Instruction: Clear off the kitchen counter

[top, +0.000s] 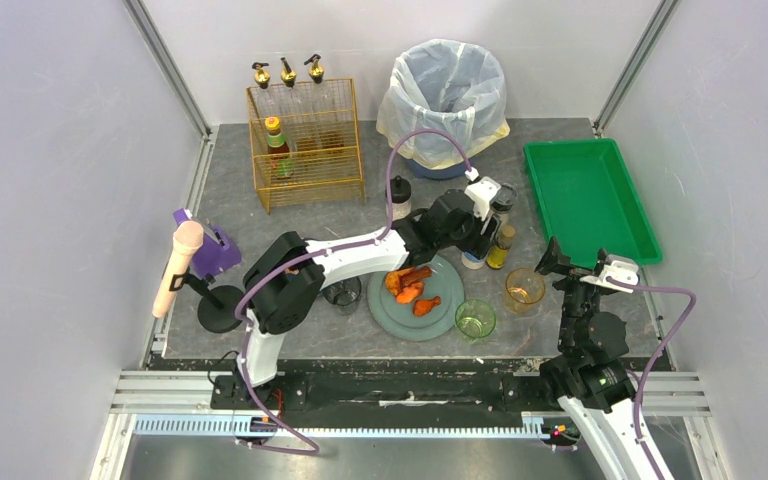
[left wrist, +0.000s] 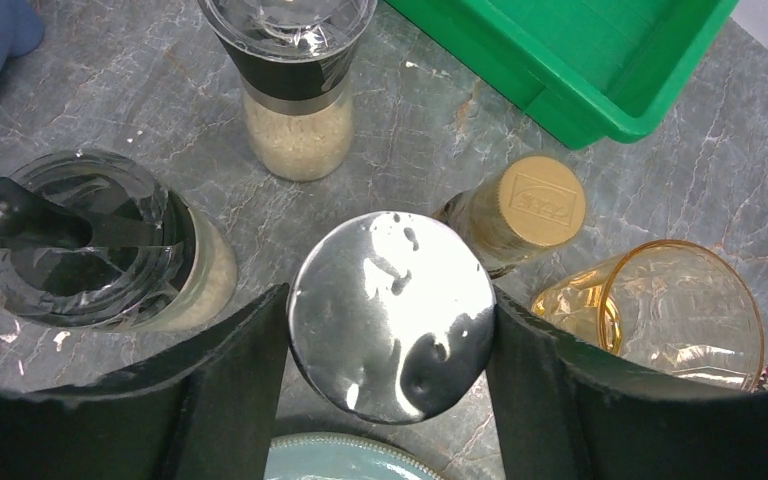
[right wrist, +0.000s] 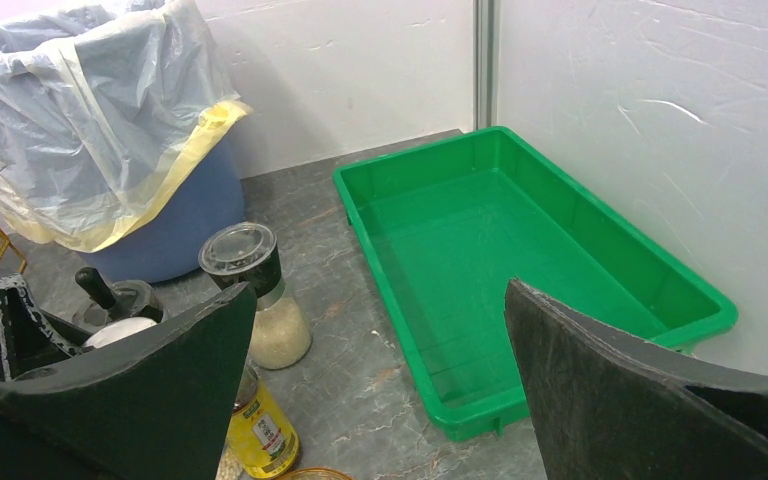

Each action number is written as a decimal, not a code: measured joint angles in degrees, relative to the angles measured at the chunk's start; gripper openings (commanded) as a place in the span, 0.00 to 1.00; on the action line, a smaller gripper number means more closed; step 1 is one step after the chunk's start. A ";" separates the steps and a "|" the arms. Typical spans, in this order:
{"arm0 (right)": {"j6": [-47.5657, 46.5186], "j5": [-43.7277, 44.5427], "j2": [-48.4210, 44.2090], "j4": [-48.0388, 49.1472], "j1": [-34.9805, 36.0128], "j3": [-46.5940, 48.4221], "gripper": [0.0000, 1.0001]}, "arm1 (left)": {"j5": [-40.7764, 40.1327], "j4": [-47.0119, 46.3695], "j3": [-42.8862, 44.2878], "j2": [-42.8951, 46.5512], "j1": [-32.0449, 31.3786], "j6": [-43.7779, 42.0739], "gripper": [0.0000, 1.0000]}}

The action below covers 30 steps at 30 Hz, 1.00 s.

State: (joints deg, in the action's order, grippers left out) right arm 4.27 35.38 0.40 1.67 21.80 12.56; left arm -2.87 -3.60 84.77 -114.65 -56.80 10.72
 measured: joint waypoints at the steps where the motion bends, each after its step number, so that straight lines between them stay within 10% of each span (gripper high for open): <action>1: 0.00 0.00 0.00 0.00 0.00 0.00 0.98 | 0.04 -0.02 0.02 -0.07 -0.07 0.00 0.66; 13: 0.00 0.00 0.00 0.00 0.00 0.00 0.98 | 0.81 1.77 -3.02 3.39 -0.24 -0.17 0.24; 30: 0.00 -0.02 0.00 0.00 0.00 0.00 0.98 | -2.99 15.04 -4.50 26.10 2.56 -1.75 0.12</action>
State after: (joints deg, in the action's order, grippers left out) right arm 4.27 35.35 0.40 1.67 21.80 12.56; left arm -5.87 11.44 80.27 -88.55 -54.24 8.97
